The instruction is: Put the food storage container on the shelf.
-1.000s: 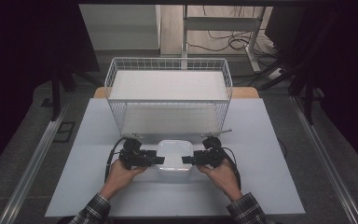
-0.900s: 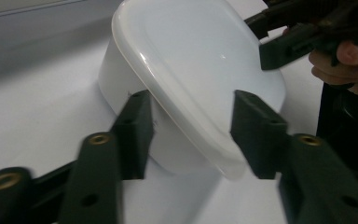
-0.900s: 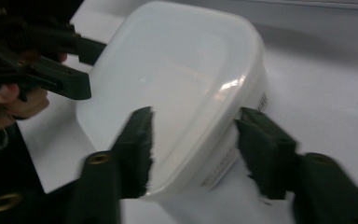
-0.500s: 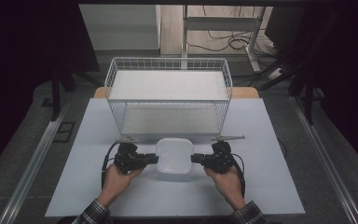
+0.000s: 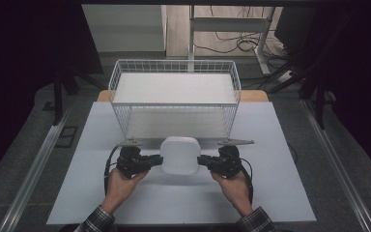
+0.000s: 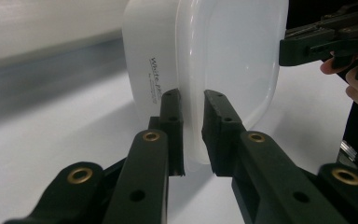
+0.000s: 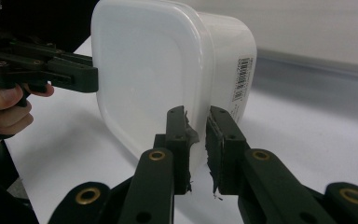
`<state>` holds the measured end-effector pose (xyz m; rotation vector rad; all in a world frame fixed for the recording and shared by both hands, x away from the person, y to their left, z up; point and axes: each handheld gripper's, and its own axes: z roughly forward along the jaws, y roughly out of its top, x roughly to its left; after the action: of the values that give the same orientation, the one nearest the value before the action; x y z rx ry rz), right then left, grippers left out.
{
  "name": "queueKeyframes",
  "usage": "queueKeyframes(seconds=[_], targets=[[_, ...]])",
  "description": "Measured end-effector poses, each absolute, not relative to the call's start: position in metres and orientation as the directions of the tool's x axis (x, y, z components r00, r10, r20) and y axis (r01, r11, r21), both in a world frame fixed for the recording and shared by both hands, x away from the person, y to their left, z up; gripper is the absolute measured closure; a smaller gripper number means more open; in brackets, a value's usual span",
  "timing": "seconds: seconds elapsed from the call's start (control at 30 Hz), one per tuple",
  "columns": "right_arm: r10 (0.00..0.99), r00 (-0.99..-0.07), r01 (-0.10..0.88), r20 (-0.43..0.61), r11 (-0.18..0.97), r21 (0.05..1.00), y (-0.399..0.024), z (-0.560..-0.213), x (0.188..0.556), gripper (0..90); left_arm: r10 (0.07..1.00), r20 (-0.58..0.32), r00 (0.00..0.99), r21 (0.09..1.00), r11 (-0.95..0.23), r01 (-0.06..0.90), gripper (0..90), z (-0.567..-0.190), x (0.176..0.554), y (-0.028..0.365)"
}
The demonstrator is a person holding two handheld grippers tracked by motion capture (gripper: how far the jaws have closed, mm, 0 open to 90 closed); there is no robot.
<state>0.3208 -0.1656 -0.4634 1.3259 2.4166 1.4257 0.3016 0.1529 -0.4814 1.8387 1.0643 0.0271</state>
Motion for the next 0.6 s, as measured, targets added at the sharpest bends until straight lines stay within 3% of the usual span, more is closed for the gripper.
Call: queueKeyframes(seconds=[0.6], targets=[[0.649,-0.679,0.585,0.342,0.199,0.786,-0.158,-0.418,0.338,78.5,0.675,-0.369,0.639,0.809,-0.104,0.578,79.9,-0.433,0.309,0.165]])
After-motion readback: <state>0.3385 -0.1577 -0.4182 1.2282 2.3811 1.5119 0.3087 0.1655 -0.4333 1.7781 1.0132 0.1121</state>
